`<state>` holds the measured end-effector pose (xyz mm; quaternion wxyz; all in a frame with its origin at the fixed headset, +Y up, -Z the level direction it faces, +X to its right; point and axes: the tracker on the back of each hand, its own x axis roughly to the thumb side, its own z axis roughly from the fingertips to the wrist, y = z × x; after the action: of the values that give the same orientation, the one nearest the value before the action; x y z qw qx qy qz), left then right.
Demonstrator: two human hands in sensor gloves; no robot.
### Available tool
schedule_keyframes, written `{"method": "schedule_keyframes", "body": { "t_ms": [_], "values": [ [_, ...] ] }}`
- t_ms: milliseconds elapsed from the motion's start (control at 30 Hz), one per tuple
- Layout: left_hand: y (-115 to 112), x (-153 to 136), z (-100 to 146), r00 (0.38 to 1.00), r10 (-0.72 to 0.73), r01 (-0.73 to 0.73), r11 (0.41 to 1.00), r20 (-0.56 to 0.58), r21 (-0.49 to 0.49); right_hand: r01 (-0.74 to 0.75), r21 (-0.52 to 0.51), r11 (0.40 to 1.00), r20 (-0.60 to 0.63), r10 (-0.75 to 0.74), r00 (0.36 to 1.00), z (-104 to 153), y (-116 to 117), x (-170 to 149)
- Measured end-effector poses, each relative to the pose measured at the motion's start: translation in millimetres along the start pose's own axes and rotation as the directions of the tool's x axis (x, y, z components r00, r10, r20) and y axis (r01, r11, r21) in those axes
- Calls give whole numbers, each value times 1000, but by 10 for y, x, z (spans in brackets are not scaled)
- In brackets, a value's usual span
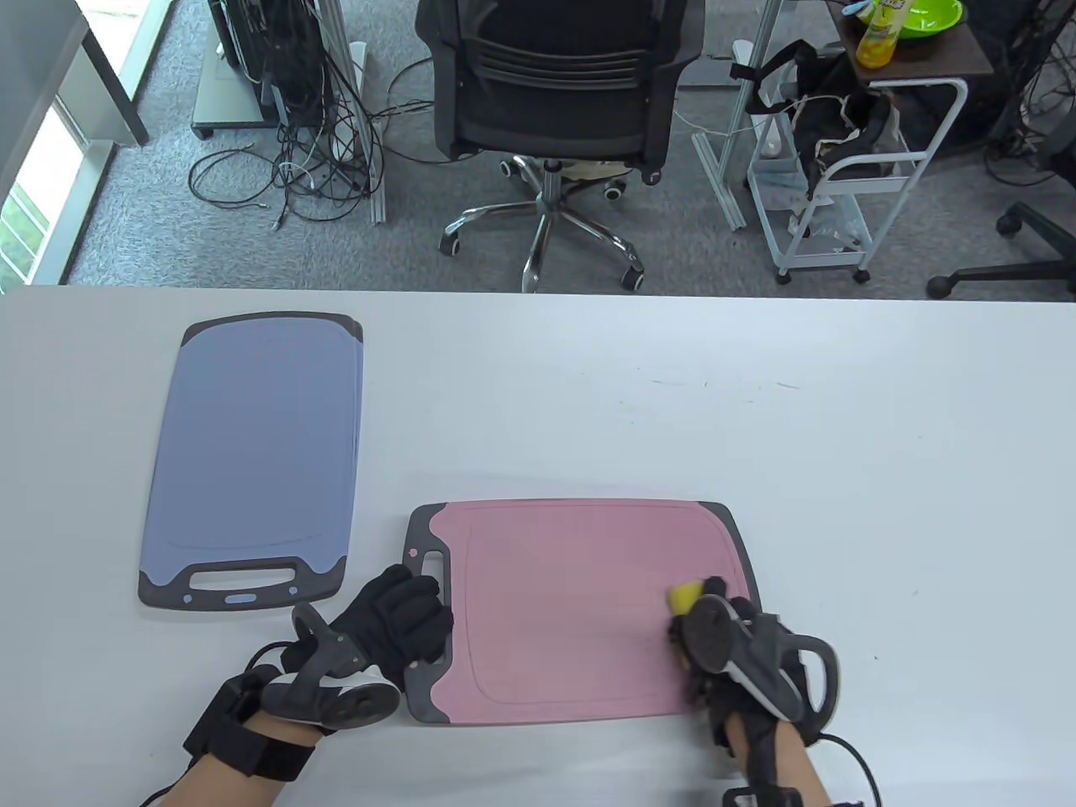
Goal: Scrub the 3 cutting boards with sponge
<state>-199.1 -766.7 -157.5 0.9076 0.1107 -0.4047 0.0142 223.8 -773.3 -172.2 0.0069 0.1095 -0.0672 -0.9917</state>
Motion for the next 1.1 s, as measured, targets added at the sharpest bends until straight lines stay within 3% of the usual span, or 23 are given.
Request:
{"method": "schedule_keyframes", "body": {
  "t_ms": [67, 100, 167, 233, 267, 300, 367, 433, 500, 533, 633, 667, 800, 867, 967, 1033, 1100],
  "values": [
    [-2, 1, -3, 1000, 1, -1, 1000, 0, -4, 13, 62, 998, -105, -7, 994, -32, 48, -282],
    [-1, 0, -4, 1000, 1, -1, 1000, 0, -5, 88, 57, 995, -76, -83, 994, -28, 44, -275],
    [0, -1, -4, 1000, 1, -1, 1000, -2, -5, 70, 22, 997, -20, -69, 997, -23, 12, -91],
    [1, -1, -5, 1000, 2, -2, 1000, -1, -5, -10, -30, 1000, 129, 14, 991, 36, -65, 277],
    [1, 1, -4, 1000, 0, 0, 1000, 0, -3, 38, -29, 999, 273, -29, 961, 115, -108, 635],
    [3, 0, -5, 1000, 1, -1, 1000, 0, -2, 76, -32, 997, 333, -61, 941, 193, -139, 870],
    [4, 0, -7, 1000, -1, 1, 1000, 1, -2, 119, -8, 993, 488, -100, 867, 388, -199, 1399],
    [5, -1, -8, 1000, -2, 2, 1000, 1, -2, 46, -55, 997, 640, 0, 768, 679, -288, 2006],
    [6, 1, -7, 1000, -3, 3, 1000, 0, 0, 17, -88, 996, 713, 51, 700, 825, -332, 2292],
    [7, -1, -6, 1000, -3, 3, 1000, -2, 2, 23, -99, 995, 705, 54, 707, 849, -338, 2360],
    [5, 2, -7, 1000, -5, 5, 1000, -4, 1, 40, -45, 998, 681, 2, 732, 734, -320, 2170],
    [5, 2, -8, 1000, -4, 4, 1000, -3, 1, 61, -48, 997, 638, -16, 770, 668, -295, 2030],
    [4, 1, -12, 1000, -3, 3, 1000, -1, -2, 28, -59, 998, 413, -1, 911, 361, -148, 1111],
    [4, 2, -11, 1000, -2, 2, 1000, -1, -3, 28, -26, 999, 229, -21, 973, 226, -53, 478],
    [5, 1, -10, 1000, 0, 0, 1000, 0, 0, 51, 2, 999, -5, -51, 999, 130, 56, -220],
    [1, 2, -10, 1000, 1, -1, 1000, -1, 1, 130, 55, 990, -74, -126, 989, 103, 76, -390],
    [-1, -2, -11, 1000, 1, -1, 1000, -7, 1, 121, 5, 993, -22, -121, 992, 113, 61, -219]
  ]
}}
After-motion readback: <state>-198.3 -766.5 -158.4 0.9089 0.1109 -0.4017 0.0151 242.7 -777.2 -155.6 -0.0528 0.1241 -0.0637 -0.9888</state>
